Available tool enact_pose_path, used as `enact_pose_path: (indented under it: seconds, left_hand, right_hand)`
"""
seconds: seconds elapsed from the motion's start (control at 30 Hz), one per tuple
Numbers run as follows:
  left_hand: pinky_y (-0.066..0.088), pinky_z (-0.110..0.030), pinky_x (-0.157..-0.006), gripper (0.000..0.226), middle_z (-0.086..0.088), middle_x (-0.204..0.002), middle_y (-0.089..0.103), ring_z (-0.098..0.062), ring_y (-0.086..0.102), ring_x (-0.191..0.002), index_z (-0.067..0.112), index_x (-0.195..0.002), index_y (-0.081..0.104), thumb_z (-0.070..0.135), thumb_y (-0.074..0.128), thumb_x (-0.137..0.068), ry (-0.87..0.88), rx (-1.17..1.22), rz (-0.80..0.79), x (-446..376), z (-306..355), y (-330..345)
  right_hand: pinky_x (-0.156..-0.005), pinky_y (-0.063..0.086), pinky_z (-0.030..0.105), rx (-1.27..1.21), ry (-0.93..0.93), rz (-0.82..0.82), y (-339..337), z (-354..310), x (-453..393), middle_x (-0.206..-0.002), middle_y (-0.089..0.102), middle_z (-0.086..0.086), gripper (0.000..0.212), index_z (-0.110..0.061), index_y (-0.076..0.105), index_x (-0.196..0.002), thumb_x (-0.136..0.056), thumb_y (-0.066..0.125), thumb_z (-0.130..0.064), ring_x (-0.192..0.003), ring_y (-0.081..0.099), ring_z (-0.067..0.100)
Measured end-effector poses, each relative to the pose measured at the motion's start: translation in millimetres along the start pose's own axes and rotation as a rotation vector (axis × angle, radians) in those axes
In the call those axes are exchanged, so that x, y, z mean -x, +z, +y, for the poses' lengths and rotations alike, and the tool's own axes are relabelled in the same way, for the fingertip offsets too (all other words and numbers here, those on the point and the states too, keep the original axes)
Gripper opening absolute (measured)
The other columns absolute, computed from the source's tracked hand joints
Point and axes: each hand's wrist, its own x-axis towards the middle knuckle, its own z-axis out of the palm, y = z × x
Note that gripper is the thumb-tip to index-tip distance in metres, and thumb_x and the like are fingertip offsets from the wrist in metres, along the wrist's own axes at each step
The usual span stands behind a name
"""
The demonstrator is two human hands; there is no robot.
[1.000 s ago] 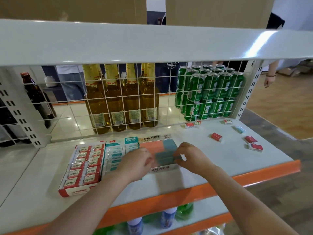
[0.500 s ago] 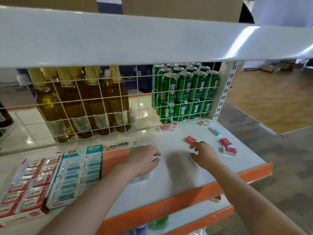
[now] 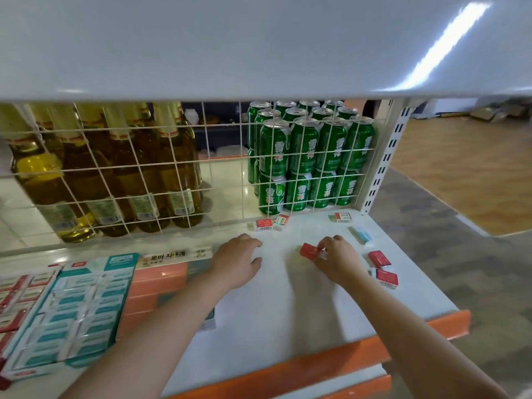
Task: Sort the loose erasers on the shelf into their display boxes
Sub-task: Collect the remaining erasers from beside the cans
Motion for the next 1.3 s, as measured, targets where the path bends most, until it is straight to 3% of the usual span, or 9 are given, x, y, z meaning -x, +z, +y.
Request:
enact_pose_path:
  seconds: [0.2,0.5,0.6,0.67,0.77,0.87,1.0,1.1,1.3]
  left_hand:
    - [0.019,-0.032,-0.114,0.06,-0.003,-0.158,0.012,-0.019,0.014,-0.144,0.012,-0.149,0.016,0.032,0.041,-0.098,-0.062,-0.082,-0.034,-30,5,9]
    - [0.016,-0.036,-0.117,0.064,0.001,-0.158,-0.006,-0.02,0.0,-0.146,0.013,-0.15,0.0,0.036,0.032,-0.1,-0.172,-0.106,-0.159,-67,1,21]
    - [0.018,-0.036,-0.117,0.062,0.001,-0.159,0.001,-0.02,0.006,-0.146,0.013,-0.151,0.006,0.036,0.033,-0.099,-0.18,-0.1,-0.135,-67,0,25]
    - [0.028,-0.035,-0.112,0.057,-0.002,-0.155,0.018,-0.021,0.022,-0.141,0.011,-0.147,0.023,0.036,0.039,-0.097,-0.157,-0.125,-0.068,-65,1,24]
    - [0.044,-0.036,-0.095,0.045,-0.004,-0.134,0.041,-0.023,0.047,-0.12,0.014,-0.131,0.046,0.037,0.048,-0.093,-0.128,-0.132,-0.002,-58,3,20]
    - [0.047,-0.033,-0.084,0.036,-0.002,-0.118,0.049,-0.02,0.056,-0.106,0.016,-0.115,0.057,0.039,0.058,-0.088,-0.114,-0.06,0.047,-47,3,21]
    - [0.04,-0.03,-0.075,0.024,-0.004,-0.11,0.054,-0.023,0.056,-0.096,0.012,-0.1,0.057,0.031,0.064,-0.086,-0.148,0.045,0.136,-31,6,29]
    - [0.038,-0.03,-0.074,0.017,-0.007,-0.107,0.057,-0.024,0.055,-0.095,0.012,-0.096,0.055,0.024,0.061,-0.087,-0.175,0.074,0.164,-23,11,31]
    - [0.041,-0.033,-0.084,0.028,-0.007,-0.114,0.058,-0.025,0.055,-0.105,0.015,-0.115,0.051,0.019,0.054,-0.087,-0.183,0.002,0.104,-10,18,25]
  right_hand:
    - [-0.08,0.041,0.03,-0.096,-0.041,-0.011,-6,12,-11,-0.113,0.057,0.011,0.032,-0.008,0.057,-0.113,-0.087,0.056,-0.026,-0.1,0.056,0.027]
    - [-0.078,0.041,0.026,-0.173,-0.067,0.021,-7,31,-22,-0.112,0.061,0.008,0.024,-0.01,0.058,-0.112,-0.089,0.051,-0.015,-0.097,0.057,0.022]
    - [-0.082,0.041,0.027,-0.183,-0.076,0.022,-7,35,-23,-0.113,0.062,0.009,0.027,-0.009,0.06,-0.115,-0.091,0.049,-0.016,-0.101,0.056,0.023]
    - [-0.086,0.042,0.027,-0.206,-0.087,0.032,-6,37,-22,-0.115,0.062,0.01,0.028,-0.009,0.061,-0.117,-0.092,0.049,-0.016,-0.103,0.057,0.024]
    - [-0.08,0.041,0.023,-0.263,-0.113,0.06,-6,36,-21,-0.111,0.064,0.011,0.028,-0.012,0.065,-0.116,-0.092,0.05,-0.015,-0.099,0.06,0.025]
    - [-0.075,0.039,0.021,-0.319,-0.116,0.077,-6,30,-18,-0.108,0.066,0.01,0.026,-0.013,0.067,-0.113,-0.092,0.053,-0.015,-0.095,0.061,0.023]
    - [-0.073,0.045,0.025,-0.431,-0.061,0.071,-8,20,-10,-0.105,0.068,0.009,0.025,-0.01,0.068,-0.11,-0.087,0.058,-0.01,-0.087,0.063,0.023]
    - [-0.067,0.039,0.019,-0.442,-0.059,0.056,-8,17,-1,-0.101,0.069,0.007,0.028,-0.012,0.068,-0.11,-0.083,0.063,-0.009,-0.08,0.058,0.014]
    - [-0.072,0.045,0.025,-0.525,-0.04,0.093,-8,14,15,-0.087,0.065,0.005,0.019,-0.009,0.069,-0.102,-0.087,0.063,-0.019,-0.082,0.059,0.02]
